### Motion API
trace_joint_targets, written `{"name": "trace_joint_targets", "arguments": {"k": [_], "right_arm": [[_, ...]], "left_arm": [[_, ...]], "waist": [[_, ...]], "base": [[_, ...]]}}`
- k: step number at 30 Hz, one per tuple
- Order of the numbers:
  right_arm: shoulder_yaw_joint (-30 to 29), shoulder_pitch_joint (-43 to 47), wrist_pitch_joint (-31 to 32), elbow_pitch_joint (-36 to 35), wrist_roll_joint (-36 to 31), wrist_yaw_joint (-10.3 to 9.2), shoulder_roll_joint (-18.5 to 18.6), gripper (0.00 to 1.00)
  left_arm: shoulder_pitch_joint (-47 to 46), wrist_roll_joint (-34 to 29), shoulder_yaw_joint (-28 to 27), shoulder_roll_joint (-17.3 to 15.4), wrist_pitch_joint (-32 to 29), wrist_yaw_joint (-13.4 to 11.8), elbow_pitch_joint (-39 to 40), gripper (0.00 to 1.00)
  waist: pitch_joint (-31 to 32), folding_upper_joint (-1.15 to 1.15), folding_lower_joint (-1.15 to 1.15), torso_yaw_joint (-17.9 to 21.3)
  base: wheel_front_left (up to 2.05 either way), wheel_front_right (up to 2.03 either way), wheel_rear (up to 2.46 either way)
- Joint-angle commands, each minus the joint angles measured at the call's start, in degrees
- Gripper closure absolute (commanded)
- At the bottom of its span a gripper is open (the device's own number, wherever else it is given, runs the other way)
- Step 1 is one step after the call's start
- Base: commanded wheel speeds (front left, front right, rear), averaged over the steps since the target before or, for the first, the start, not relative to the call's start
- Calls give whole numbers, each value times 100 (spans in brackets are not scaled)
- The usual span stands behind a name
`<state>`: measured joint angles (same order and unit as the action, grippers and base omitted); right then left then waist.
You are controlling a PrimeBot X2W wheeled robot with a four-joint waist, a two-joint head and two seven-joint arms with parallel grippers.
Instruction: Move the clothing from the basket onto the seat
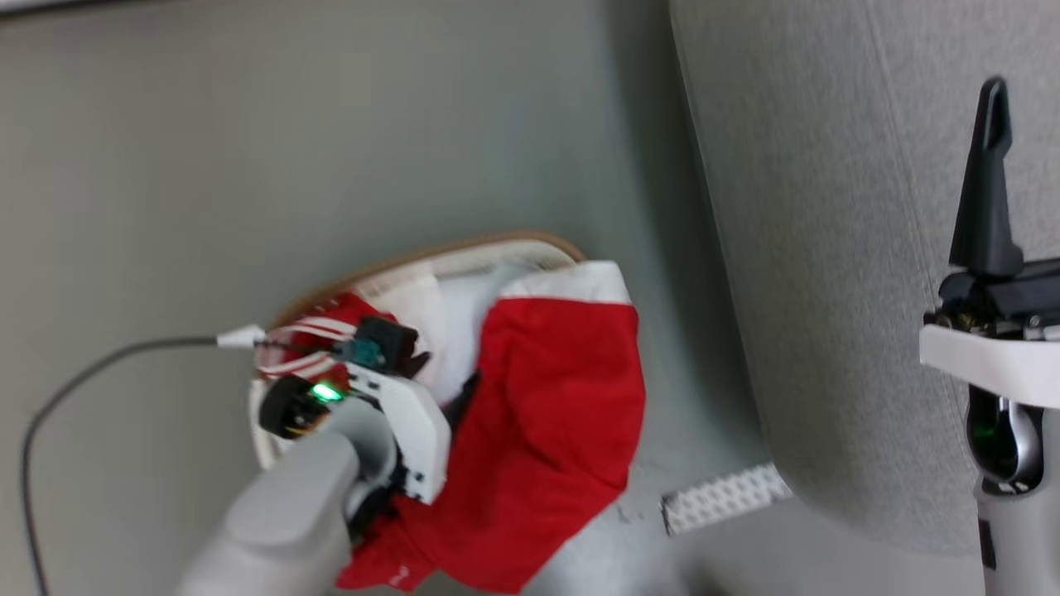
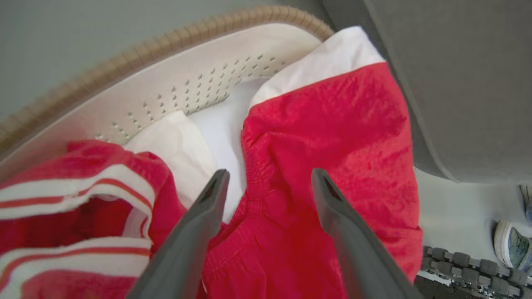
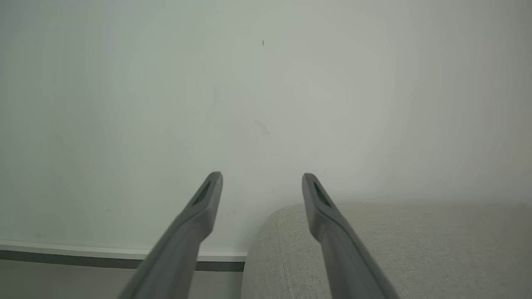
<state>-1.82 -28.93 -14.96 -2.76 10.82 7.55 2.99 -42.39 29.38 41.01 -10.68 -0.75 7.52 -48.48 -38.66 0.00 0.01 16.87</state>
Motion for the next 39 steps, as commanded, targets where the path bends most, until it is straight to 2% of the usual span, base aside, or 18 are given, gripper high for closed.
{"name": "trace_joint_targets", "arguments": {"k": [1, 10, 27, 28, 29, 30, 39], "right_arm": [[33, -151, -17, -79, 151, -12, -24, 0], [40, -390, -18, -307, 581, -12, -24, 0], [-24, -139, -17, -432, 765, -12, -23, 0], [-15, -141, -17, -420, 768, -12, -23, 0], [-6, -143, -17, -410, 771, -12, -23, 0], [4, -153, -17, -394, 775, -12, -23, 0], [116, -429, -17, -240, 842, -12, -21, 0]], "left_arm": [[-173, 98, 128, -149, -104, -9, -204, 0], [-944, 645, 722, -266, -348, -8, -824, 0], [-1501, 1271, 1664, 136, -452, -7, -1395, 0], [-1517, 1302, 1714, 135, -459, -7, -1422, 12], [-1532, 1333, 1765, 134, -454, -7, -1450, 68], [-1543, 1358, 1809, 138, -419, -7, -1446, 100], [-1589, 1775, 2090, -61, -6, -7, -1287, 100]], "waist": [[-610, 0, -1, 416], [-1389, 0, -1, 814], [-1600, 0, -1, 786], [-1603, 0, -1, 783], [-1602, 0, -1, 783], [-1601, 0, -1, 785], [-1348, 0, -1, 897]], "base": [[0, 0, 0], [0, 0, 0], [0, 0, 0], [0, 0, 0], [0, 0, 0], [0, 0, 0], [0, 0, 0]]}}
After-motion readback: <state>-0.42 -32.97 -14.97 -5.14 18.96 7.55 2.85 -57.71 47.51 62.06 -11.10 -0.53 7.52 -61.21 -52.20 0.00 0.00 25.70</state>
